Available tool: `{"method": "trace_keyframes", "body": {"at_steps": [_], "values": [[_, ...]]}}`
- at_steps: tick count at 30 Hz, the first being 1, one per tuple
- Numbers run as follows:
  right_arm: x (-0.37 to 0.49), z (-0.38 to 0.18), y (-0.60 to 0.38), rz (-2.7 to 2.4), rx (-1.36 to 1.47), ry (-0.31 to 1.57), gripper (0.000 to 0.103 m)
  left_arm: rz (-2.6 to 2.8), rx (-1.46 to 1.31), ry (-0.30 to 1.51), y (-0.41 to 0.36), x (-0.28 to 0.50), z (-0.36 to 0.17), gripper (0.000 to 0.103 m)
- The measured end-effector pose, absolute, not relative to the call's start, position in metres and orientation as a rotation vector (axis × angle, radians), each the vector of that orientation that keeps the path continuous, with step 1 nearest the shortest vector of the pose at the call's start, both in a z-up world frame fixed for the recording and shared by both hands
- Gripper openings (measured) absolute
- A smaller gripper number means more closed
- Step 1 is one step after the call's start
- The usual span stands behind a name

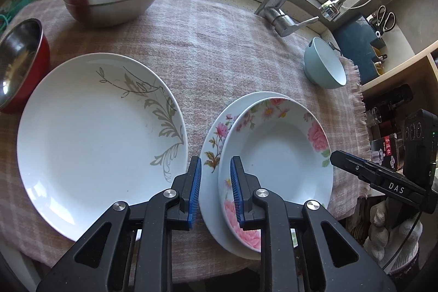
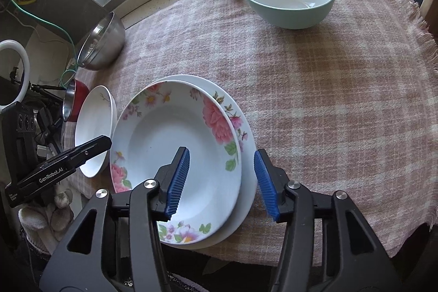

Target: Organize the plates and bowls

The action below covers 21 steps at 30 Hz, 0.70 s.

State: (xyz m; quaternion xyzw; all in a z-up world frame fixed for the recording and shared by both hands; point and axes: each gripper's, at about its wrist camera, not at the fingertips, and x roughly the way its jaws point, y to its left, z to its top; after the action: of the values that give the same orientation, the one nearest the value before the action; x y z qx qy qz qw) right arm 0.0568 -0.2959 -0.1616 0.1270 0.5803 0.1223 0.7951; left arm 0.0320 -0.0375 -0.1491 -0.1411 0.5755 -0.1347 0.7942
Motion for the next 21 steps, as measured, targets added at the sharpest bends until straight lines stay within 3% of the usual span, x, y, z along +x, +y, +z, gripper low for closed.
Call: {"method": "trace_keyframes", "body": {"at_steps": [5,7,9,21], "values": [[0.061,-0.148,-0.288,0.264,0.249,1.198,0.058,-0.257,-0.349,1.208,-0.013,0.029,-0.141,0.030],[0.063,-0.141,-0.281,0.279,0.242,1.173,0.059,-0.236,-0.359,1.191,-0.001,0.026,-0.137,0.040],[0.066,-0.135,-0.271,0.299,0.225,1.152,0.063,-0.207,-0.374,1.175,0.012,0.022,-0.134,0.043],[0.085,-0.127,-0.186,0.463,0.097,1.111,0.064,-0.055,-0.413,1.152,0.087,-0.002,-0.144,0.043]]}}
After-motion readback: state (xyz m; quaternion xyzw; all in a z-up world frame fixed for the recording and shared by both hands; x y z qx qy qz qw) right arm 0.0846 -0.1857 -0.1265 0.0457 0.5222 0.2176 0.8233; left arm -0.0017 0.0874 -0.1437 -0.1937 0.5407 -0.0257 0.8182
